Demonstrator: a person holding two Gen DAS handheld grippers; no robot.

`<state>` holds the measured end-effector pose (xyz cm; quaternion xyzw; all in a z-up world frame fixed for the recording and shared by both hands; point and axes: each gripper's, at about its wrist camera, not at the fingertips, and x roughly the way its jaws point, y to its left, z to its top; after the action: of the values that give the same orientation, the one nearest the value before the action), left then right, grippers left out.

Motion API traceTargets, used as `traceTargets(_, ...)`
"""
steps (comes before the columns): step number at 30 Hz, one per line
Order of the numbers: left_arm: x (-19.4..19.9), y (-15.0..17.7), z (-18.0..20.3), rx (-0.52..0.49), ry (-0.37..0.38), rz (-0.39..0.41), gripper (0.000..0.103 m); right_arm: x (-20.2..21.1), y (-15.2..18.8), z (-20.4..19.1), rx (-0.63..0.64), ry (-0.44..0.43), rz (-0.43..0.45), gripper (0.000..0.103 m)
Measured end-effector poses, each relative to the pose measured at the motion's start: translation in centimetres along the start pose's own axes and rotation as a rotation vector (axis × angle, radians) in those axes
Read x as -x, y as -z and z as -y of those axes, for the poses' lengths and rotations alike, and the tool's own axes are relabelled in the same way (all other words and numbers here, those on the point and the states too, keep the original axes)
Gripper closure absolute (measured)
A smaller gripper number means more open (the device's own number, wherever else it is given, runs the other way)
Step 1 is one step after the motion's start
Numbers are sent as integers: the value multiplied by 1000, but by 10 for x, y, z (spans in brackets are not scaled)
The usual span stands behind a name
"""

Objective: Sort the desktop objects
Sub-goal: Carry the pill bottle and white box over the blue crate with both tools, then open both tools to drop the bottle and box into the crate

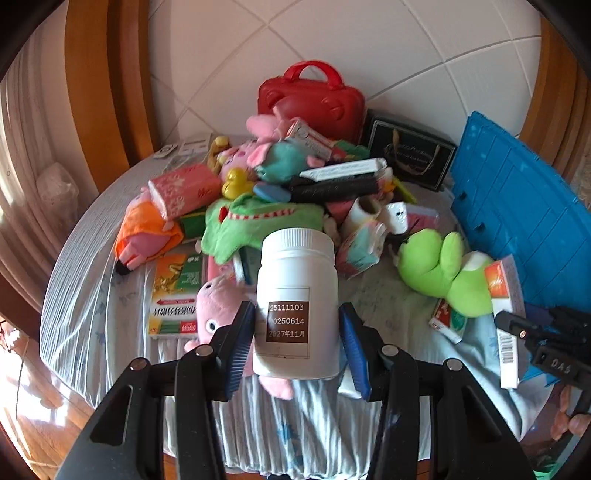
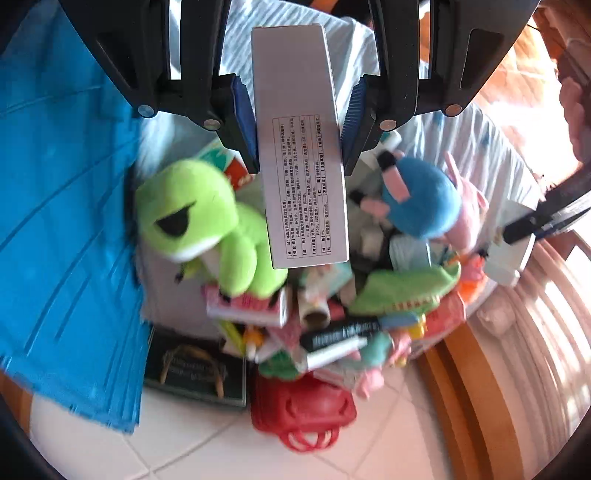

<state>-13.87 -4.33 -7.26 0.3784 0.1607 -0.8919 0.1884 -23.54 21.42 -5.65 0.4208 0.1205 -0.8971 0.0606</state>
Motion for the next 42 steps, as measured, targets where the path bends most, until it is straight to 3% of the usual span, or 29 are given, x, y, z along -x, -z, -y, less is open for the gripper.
traceTargets(7,42,-51,90,-107,119,142,57,142,-48,38,43,-4,335,61)
traceTargets(13,69,-92,202,-205,251,211,57,206,-54,110,42,95,455,62)
traceTargets(19,81,-108,329,-319,369,184,57,211,-63,210,48,238,404,62)
traceTargets(23,62,-102,412,-433,386,67,57,186,-67,275,57,298,300,62)
traceTargets(27,32,-79,474,-557,350,-75,57,162,-59,335,98,309,189,62)
traceTargets(32,22,-67,505,-617,338,-141,57,140,-57,365,174,356,104,63)
traceTargets(36,10,-56,516,-648,305,-177,57,135,-54,374,207,364,91,63)
traceTargets(39,2,-52,517,-637,313,-220,57,133,-52,373,253,321,93,63)
traceTargets(42,5,-54,521,-631,296,-201,57,132,-50,371,301,302,101,63)
